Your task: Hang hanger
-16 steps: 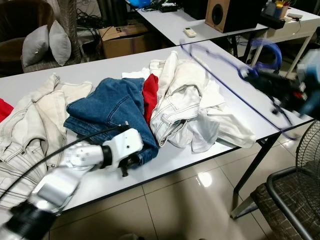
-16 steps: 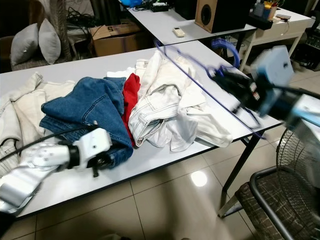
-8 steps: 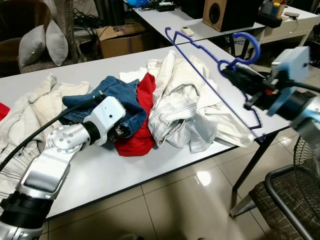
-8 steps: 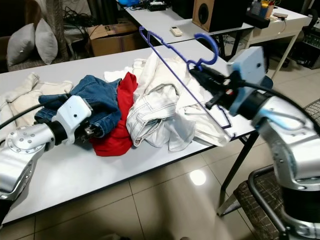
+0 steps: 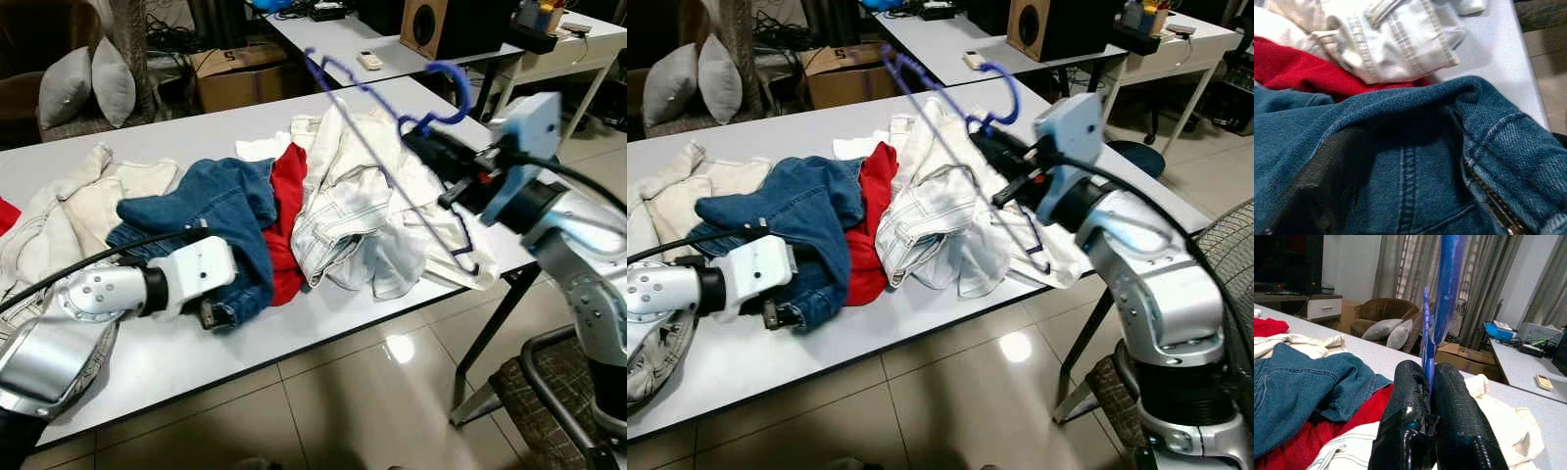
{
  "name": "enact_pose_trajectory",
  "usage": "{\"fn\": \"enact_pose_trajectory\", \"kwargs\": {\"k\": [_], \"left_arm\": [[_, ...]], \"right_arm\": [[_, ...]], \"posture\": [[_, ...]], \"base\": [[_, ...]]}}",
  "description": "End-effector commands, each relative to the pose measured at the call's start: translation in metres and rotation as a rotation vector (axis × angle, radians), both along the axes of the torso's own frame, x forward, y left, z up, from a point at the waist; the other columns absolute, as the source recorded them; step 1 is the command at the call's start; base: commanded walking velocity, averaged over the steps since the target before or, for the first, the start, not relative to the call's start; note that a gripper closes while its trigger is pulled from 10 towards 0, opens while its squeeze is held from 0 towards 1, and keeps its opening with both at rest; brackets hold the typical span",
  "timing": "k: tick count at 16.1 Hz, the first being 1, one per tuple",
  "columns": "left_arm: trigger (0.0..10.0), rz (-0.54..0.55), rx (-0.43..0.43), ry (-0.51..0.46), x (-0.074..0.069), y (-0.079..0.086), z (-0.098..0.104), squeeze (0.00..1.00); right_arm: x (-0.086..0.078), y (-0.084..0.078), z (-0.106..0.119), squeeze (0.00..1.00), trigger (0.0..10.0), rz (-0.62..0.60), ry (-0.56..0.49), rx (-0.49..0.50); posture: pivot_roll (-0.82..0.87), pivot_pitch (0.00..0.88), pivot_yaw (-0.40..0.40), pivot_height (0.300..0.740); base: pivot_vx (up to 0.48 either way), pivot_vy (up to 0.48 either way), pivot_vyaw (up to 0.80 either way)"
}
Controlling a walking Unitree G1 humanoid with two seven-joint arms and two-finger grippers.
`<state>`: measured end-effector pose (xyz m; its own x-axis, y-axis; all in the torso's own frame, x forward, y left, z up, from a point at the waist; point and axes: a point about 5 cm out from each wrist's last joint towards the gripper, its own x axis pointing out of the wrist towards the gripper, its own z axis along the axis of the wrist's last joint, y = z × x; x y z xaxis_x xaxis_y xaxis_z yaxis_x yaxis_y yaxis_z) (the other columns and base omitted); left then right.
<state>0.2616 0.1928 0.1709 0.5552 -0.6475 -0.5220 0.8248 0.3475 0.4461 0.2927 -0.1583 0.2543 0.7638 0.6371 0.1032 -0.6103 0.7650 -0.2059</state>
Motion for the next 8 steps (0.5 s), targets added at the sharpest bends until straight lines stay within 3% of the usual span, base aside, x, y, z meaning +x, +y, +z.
{"fn": "enact_pose_trajectory", "kwargs": {"k": [1,2,5,7,8], "left_arm": [[10.0,0.072,-0.096,-0.064,0.006,0.008,0.013,1.00],[10.0,0.142,-0.264,-0.107,0.011,0.008,0.024,1.00],[10.0,0.194,-0.534,-0.167,0.017,0.003,0.043,1.00],[10.0,0.192,-0.629,-0.185,0.018,0.001,0.053,1.00],[10.0,0.173,-0.617,-0.158,0.016,-0.001,0.052,1.00]], "right_arm": [[0.001,0.002,0.004,0.00,10.0,-0.005,-0.004,0.008],[0.002,0.002,0.003,0.00,10.0,-0.012,0.000,0.025],[0.006,-0.001,0.005,0.00,10.0,-0.057,-0.012,0.104],[0.007,-0.002,0.006,0.00,10.0,-0.072,-0.020,0.130],[0.007,-0.002,0.006,0.00,10.0,-0.080,-0.022,0.133]], "posture": [[-0.13,0.000,0.047,0.740],[-0.13,0.000,0.046,0.740],[-0.13,0.000,0.046,0.740],[-0.13,0.000,0.048,0.740],[-0.13,0.000,0.050,0.740]], "base": [[0.000,0.000,0.00],[0.000,0.000,0.00],[0.000,0.000,0.00],[0.000,0.000,0.00],[0.000,0.000,0.00]]}}
